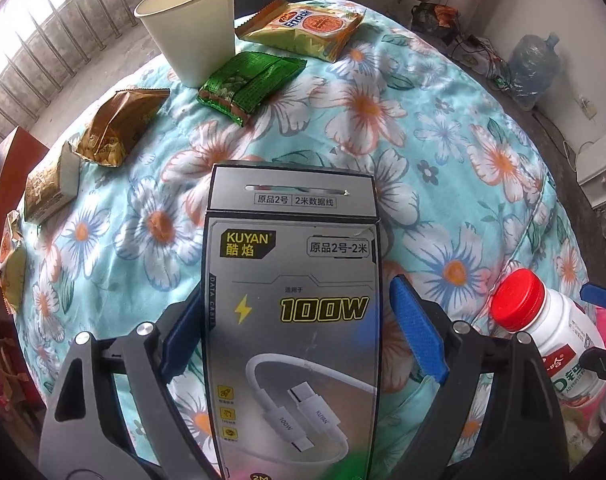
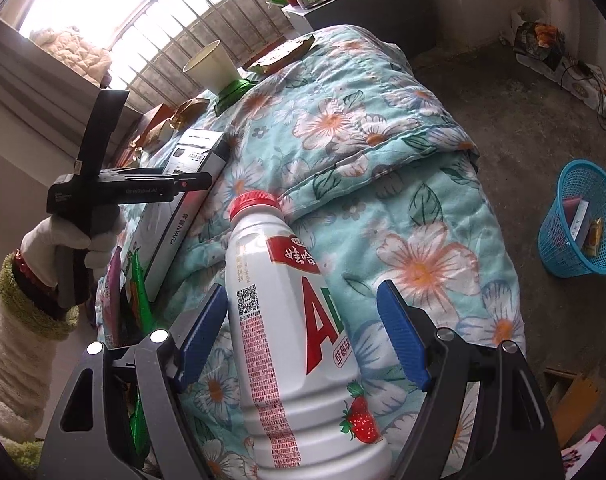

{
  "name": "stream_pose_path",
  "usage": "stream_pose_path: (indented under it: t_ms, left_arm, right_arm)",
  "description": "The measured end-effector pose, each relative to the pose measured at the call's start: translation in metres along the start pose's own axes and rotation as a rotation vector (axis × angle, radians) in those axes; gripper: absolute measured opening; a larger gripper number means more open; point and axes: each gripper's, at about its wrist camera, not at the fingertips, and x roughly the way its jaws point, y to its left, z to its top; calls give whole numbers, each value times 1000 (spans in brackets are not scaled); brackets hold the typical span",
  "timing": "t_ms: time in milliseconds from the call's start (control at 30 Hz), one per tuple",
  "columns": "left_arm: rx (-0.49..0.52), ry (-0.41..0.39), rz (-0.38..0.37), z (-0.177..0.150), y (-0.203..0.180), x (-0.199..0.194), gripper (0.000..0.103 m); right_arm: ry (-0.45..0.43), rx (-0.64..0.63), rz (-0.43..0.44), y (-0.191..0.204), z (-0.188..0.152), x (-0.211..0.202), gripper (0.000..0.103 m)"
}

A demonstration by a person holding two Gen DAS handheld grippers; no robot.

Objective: Collect trash
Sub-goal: 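Move the open left tool onto the white charger box while the right holds the bottle, then grasp the white KUYAN charger box with the left tool and lift it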

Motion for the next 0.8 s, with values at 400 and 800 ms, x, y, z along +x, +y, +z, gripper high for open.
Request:
stream_pose_path:
  t_ms: [400, 800]
  left_arm:
    - [42, -167, 21, -7, -3, -54, 77]
    - [-20, -481, -39, -26, 9, -172, 74]
  right_arm:
    - [67, -158, -45, 22, 21, 14, 75]
    - [124, -230, -39, 37, 33, 35, 75]
